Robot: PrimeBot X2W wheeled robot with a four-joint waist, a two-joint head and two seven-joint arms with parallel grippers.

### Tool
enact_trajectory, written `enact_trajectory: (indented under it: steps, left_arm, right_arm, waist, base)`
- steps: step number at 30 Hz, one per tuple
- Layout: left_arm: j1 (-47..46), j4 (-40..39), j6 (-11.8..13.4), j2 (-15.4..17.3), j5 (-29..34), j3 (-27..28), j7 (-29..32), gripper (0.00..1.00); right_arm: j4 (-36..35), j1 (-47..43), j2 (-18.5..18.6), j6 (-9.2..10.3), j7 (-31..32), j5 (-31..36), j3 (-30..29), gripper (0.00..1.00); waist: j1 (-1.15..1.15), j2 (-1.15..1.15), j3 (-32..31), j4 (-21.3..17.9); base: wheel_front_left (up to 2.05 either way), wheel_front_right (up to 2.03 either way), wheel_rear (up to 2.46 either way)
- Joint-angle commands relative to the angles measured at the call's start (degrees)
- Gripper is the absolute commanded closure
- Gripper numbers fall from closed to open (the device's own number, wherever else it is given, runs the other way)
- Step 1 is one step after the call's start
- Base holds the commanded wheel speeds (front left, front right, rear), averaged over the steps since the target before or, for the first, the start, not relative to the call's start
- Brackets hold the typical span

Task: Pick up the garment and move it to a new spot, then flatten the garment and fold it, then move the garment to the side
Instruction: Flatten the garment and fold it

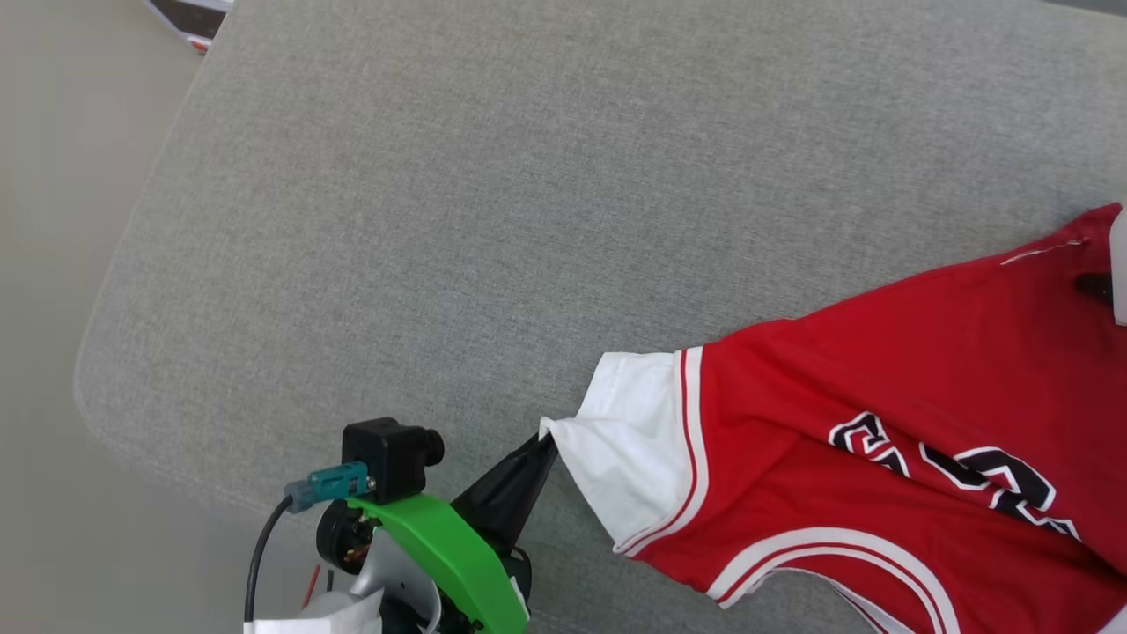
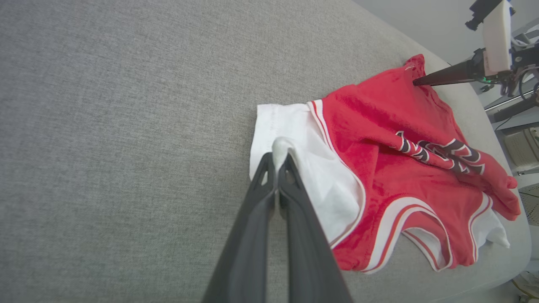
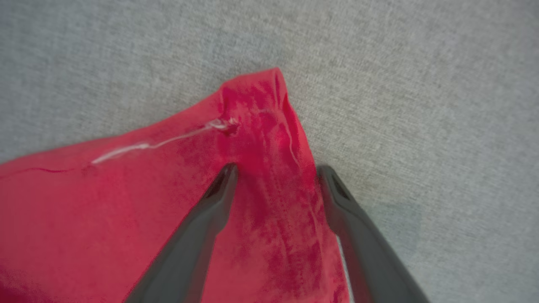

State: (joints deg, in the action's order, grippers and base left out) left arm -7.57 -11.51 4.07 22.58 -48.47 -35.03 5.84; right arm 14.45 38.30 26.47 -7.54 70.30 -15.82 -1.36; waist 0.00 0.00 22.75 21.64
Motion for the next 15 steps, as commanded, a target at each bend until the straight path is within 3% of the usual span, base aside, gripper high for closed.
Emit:
enact_trajectory:
  steps: [1,8,9,10,11,15]
  left_arm:
    - [-1.43,0.25,-0.43,-0.51,0.46,-0.06,-0.45,1.00]
    - [-2.06,0.75,-0.67,-0.37,0.37,0.09,-0.55,1.00]
    - [-2.30,0.83,-0.64,-0.26,0.43,0.25,-0.56,1.00]
    - [-2.47,0.86,-0.61,-0.17,0.44,0.37,-0.54,1.00]
    - [-2.66,0.89,-0.59,-0.07,0.46,0.49,-0.51,1.00]
    - [-2.90,0.91,-0.40,0.12,0.40,0.71,-0.42,1.00]
  right_arm:
    - [0.77,0.42,0.37,0.05,-0.63,0.45,0.42,0.00]
    - [3.53,-1.25,0.77,0.05,-0.81,-0.53,4.04,0.00]
    - [3.69,-1.69,0.94,0.05,-0.50,-0.98,4.73,0.53]
    - [3.73,-1.95,1.07,0.05,-0.52,-1.25,5.07,0.91]
    - [3.73,-2.29,1.30,0.05,-0.56,-1.51,5.73,1.00]
    - [3.01,-3.01,3.11,0.05,-2.58,-2.77,8.70,1.00]
  waist:
    - [0.00,0.00,1.47,1.43]
    - [0.00,0.00,2.01,1.96]
    - [0.00,0.00,1.98,2.00]
    - [0.00,0.00,1.95,2.01]
    - [0.00,0.00,1.90,1.99]
    - [0.00,0.00,1.40,1.74]
  base:
    - [0.00,0.00,0.00]
    - [0.00,0.00,0.00]
    - [0.00,0.00,0.00]
    - [0.00,0.00,0.00]
    - [0.00,0.00,0.00]
    - [0.00,0.00,0.00]
